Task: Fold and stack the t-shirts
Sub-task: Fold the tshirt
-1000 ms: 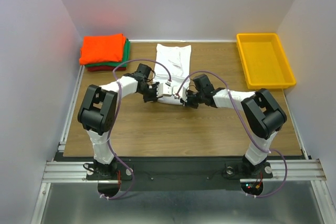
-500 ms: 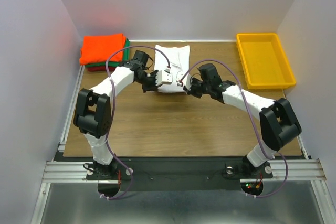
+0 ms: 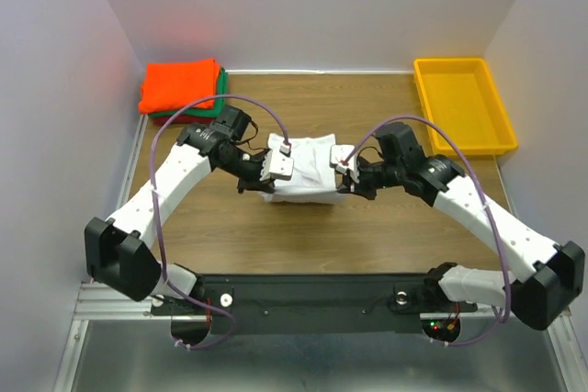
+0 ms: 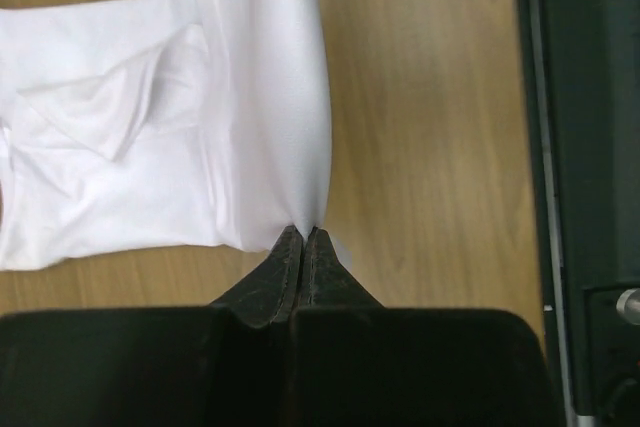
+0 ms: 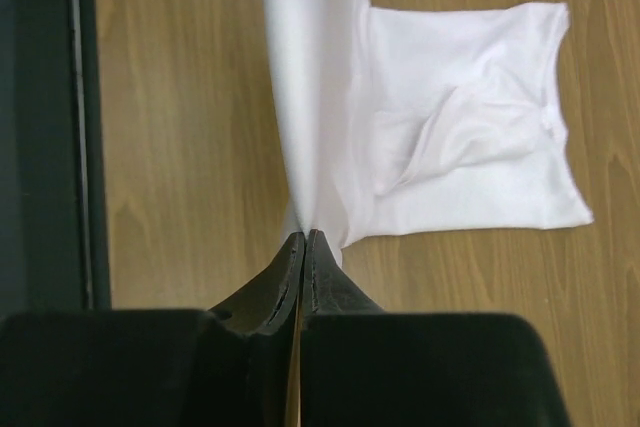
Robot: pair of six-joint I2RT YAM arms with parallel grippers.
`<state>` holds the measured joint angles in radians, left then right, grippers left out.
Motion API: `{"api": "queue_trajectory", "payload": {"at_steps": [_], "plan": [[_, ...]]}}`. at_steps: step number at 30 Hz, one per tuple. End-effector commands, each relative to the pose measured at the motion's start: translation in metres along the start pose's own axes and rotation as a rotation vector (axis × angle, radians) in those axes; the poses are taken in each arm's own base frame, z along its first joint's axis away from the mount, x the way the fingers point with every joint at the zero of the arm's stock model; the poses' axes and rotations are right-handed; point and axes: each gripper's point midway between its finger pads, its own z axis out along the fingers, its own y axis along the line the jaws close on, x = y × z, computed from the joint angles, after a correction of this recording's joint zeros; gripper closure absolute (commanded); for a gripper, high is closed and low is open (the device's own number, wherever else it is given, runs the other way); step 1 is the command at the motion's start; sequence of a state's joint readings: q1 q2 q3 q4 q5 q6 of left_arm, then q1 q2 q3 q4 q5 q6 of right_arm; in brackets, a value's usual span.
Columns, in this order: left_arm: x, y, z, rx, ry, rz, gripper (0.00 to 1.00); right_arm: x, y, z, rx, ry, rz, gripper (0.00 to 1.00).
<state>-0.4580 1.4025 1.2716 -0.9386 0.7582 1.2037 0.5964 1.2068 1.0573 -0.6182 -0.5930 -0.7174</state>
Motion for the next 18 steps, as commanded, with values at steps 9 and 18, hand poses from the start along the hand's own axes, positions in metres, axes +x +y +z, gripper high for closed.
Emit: {"api": "queue_trajectory", "payload": {"at_steps": [9, 18], "plan": [[-0.020, 0.010, -0.019, 0.043, -0.011, -0.083, 1.00, 0.011, -0.016, 0.003, -0.057, 0.068, 0.049, 0.99], [0.002, 0.100, 0.011, 0.051, 0.001, -0.093, 0.97, 0.061, -0.095, 0.030, -0.071, 0.099, 0.022, 0.99]]}}
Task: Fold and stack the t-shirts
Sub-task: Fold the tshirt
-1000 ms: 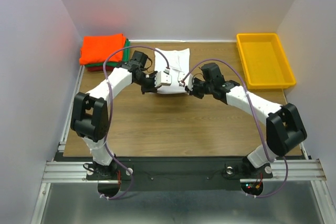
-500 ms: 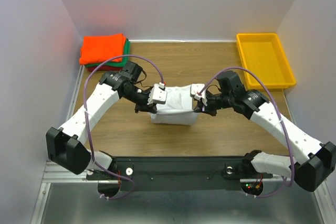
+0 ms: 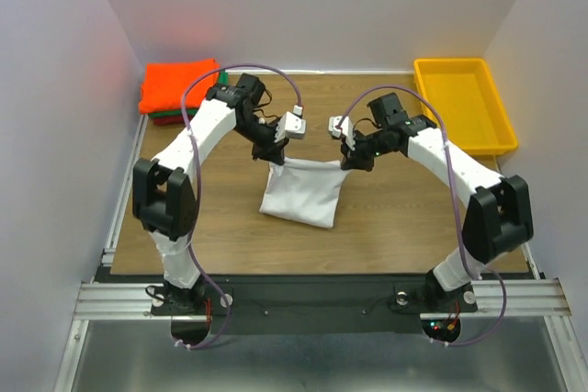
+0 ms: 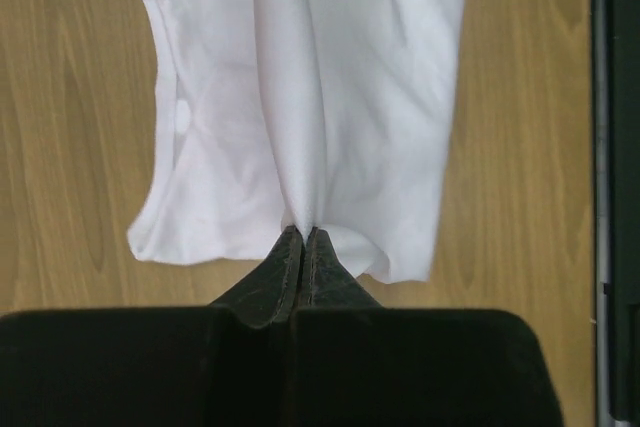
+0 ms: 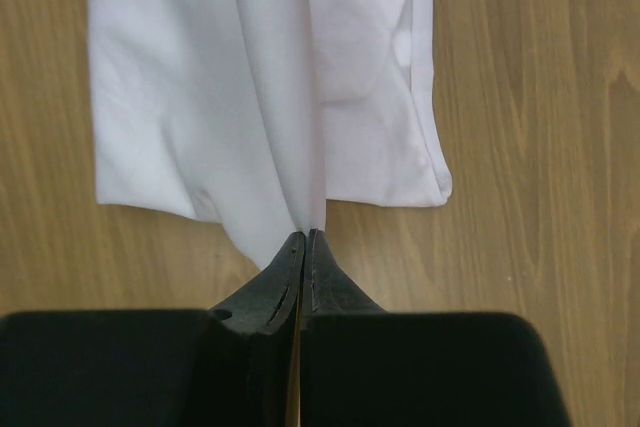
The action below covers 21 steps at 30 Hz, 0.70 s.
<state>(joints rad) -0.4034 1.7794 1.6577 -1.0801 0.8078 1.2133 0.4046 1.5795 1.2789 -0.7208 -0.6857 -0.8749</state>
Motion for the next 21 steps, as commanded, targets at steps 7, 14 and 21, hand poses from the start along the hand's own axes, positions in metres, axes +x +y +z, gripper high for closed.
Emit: {"api": "queue_trajectory", "payload": {"at_steps": [7, 14, 21], "plan": [[0.062, 0.093, 0.030, 0.019, 0.007, -0.086, 0.90, 0.034, -0.089, 0.044, 0.013, 0.025, -0.045, 0.99], [0.097, 0.111, 0.048, 0.008, -0.001, -0.134, 0.89, 0.029, -0.124, 0.067, 0.018, -0.009, 0.012, 0.99], [0.103, 0.109, 0.043, -0.028, -0.005, -0.152, 0.59, 0.035, -0.126, 0.072, 0.039, 0.001, 0.130, 0.45]]}}
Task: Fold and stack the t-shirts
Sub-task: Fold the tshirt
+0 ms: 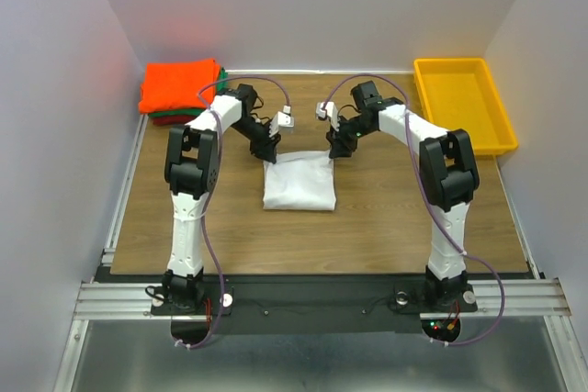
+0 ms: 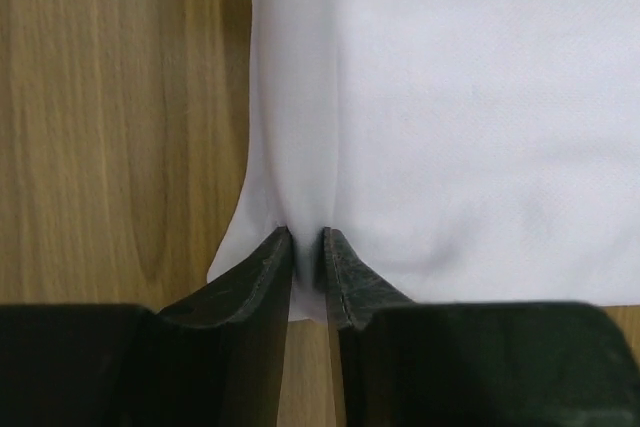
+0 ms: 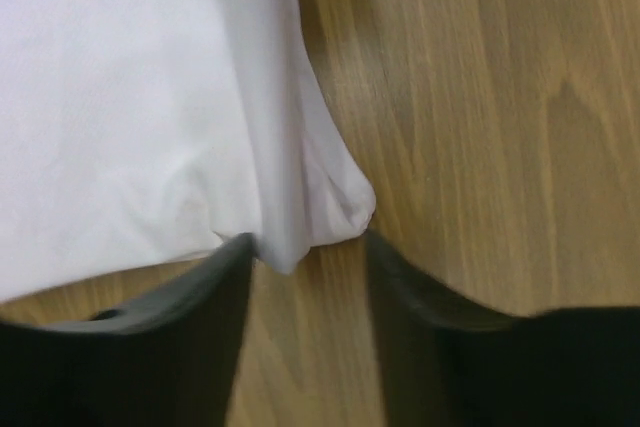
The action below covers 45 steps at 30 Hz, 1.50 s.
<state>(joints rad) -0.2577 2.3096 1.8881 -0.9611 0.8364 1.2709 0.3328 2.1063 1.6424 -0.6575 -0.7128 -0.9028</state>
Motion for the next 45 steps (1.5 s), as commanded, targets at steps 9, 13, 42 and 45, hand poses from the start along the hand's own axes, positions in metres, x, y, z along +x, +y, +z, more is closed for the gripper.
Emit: {"api": "queue_trajectory", "payload": {"at_steps": [9, 13, 42, 45], "plan": [[-0.057, -0.013, -0.112, -0.298, -0.248, -0.102, 0.43, -0.069, -0.009, -0.074, 0.261, -0.179, 0.152, 0.35], [-0.083, -0.018, -0.136, -0.415, -0.394, -0.134, 0.43, -0.089, 0.024, -0.081, 0.171, -0.291, 0.317, 0.49], [-0.078, 0.031, -0.076, -0.172, -0.676, -0.707, 0.55, -0.106, -0.064, -0.024, 0.145, -0.543, 0.712, 0.73], [-0.096, -0.006, -0.088, -0.162, -0.690, -0.672, 0.55, -0.127, -0.037, -0.043, 0.088, -0.570, 0.718, 0.69]]}}
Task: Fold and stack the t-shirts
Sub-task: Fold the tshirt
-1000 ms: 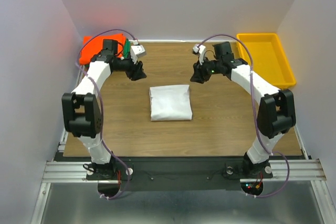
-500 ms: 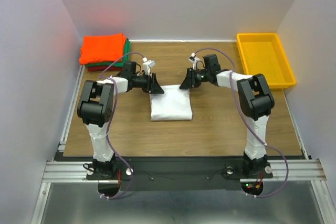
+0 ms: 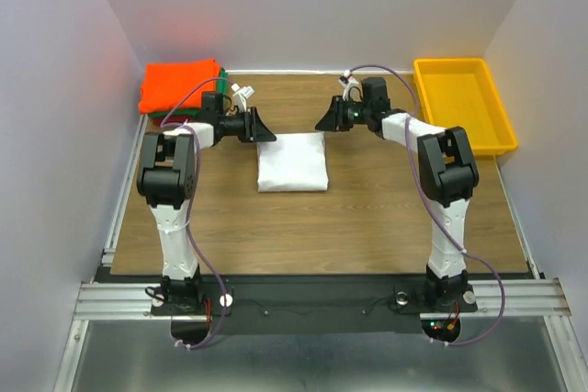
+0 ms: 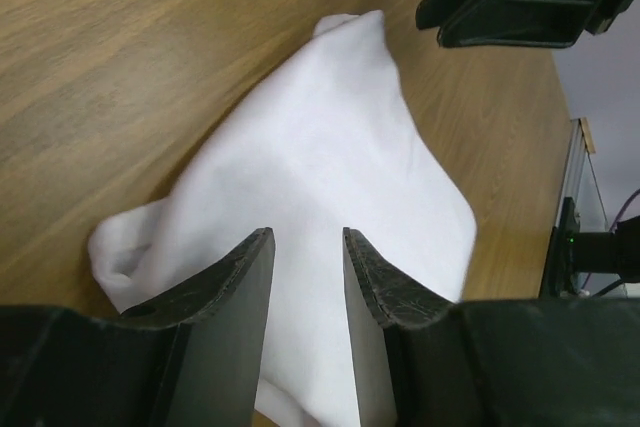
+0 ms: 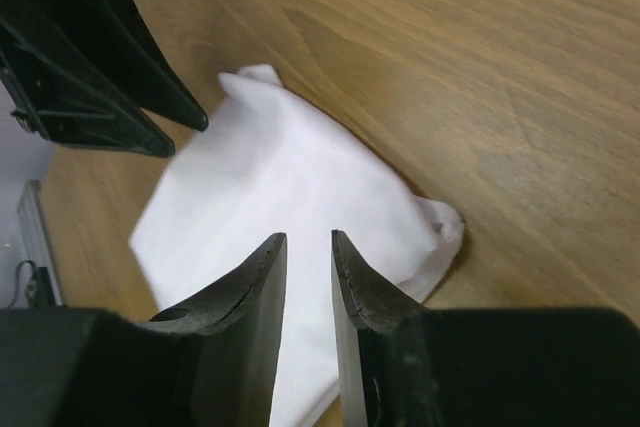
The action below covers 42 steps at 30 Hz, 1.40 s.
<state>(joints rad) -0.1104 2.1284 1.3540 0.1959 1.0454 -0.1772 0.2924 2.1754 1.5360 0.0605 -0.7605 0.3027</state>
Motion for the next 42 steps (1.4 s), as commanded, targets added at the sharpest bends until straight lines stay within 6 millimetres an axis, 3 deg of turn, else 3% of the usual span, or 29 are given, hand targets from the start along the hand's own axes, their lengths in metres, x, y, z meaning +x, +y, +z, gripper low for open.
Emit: {"api": "queue_trajectory", "payload": {"at_steps": [1, 3, 5, 6, 7, 9, 10, 11, 13, 16, 18, 22, 24, 25, 26, 30, 31, 34, 36, 38, 42], "plan": [[-0.030, -0.092, -0.034, 0.096, -0.070, 0.158, 0.55, -0.051, 0.075, -0.038, -0.102, -0.120, -0.089, 0.69], [-0.019, -0.111, -0.035, 0.121, -0.055, 0.160, 0.55, -0.036, 0.100, -0.039, -0.145, -0.089, -0.036, 0.69], [0.014, -0.114, -0.031, 0.134, -0.011, 0.067, 0.55, 0.000, 0.117, -0.031, -0.186, -0.013, 0.030, 0.67], [0.011, -0.118, -0.029, 0.145, -0.019, 0.092, 0.55, 0.010, 0.114, -0.030, -0.184, 0.004, 0.065, 0.67], [0.028, -0.114, -0.027, 0.146, 0.004, 0.031, 0.55, 0.024, 0.123, -0.024, -0.206, 0.038, 0.089, 0.66], [0.048, -0.106, -0.022, 0.145, 0.034, -0.023, 0.55, 0.053, 0.121, -0.015, -0.213, 0.099, 0.168, 0.65], [0.055, -0.101, -0.021, 0.139, 0.046, -0.045, 0.55, 0.059, 0.121, -0.014, -0.215, 0.110, 0.181, 0.66], [0.067, -0.088, -0.018, 0.105, 0.068, -0.078, 0.55, 0.074, 0.112, -0.010, -0.197, 0.137, 0.218, 0.65], [0.084, -0.070, -0.016, 0.052, 0.106, -0.107, 0.55, 0.088, 0.100, -0.006, -0.172, 0.156, 0.234, 0.65], [0.108, -0.038, -0.016, -0.021, 0.161, -0.164, 0.54, 0.114, 0.066, 0.002, -0.096, 0.181, 0.236, 0.66], [0.116, -0.016, -0.016, -0.068, 0.171, -0.171, 0.54, 0.117, 0.048, 0.003, -0.056, 0.174, 0.229, 0.66], [0.111, 0.005, -0.027, -0.089, 0.170, -0.157, 0.55, 0.116, 0.021, -0.003, 0.002, 0.161, 0.231, 0.67], [0.103, -0.007, -0.037, -0.050, 0.164, -0.129, 0.55, 0.111, 0.028, -0.009, -0.016, 0.155, 0.215, 0.67], [0.103, -0.013, -0.041, -0.025, 0.170, -0.039, 0.55, 0.099, 0.042, -0.017, -0.038, 0.133, 0.192, 0.67], [0.104, -0.022, -0.046, -0.011, 0.181, -0.026, 0.55, 0.100, 0.053, -0.021, -0.077, 0.144, 0.202, 0.67], [0.088, -0.082, -0.063, 0.128, 0.138, 0.079, 0.55, 0.077, 0.107, -0.039, -0.204, 0.116, 0.206, 0.66], [0.093, -0.093, -0.061, 0.149, 0.151, 0.080, 0.55, 0.071, 0.126, -0.042, -0.237, 0.102, 0.174, 0.66], [0.094, -0.122, -0.060, 0.196, 0.156, 0.121, 0.55, 0.080, 0.146, -0.039, -0.270, 0.136, 0.181, 0.66], [0.103, -0.132, -0.053, 0.227, 0.174, 0.097, 0.55, 0.090, 0.144, -0.033, -0.268, 0.152, 0.184, 0.66], [0.115, -0.130, -0.048, 0.240, 0.194, 0.047, 0.55, 0.099, 0.140, -0.026, -0.266, 0.168, 0.201, 0.66], [0.137, -0.090, -0.037, 0.179, 0.222, -0.057, 0.56, 0.128, 0.109, -0.007, -0.218, 0.218, 0.260, 0.67]]}}
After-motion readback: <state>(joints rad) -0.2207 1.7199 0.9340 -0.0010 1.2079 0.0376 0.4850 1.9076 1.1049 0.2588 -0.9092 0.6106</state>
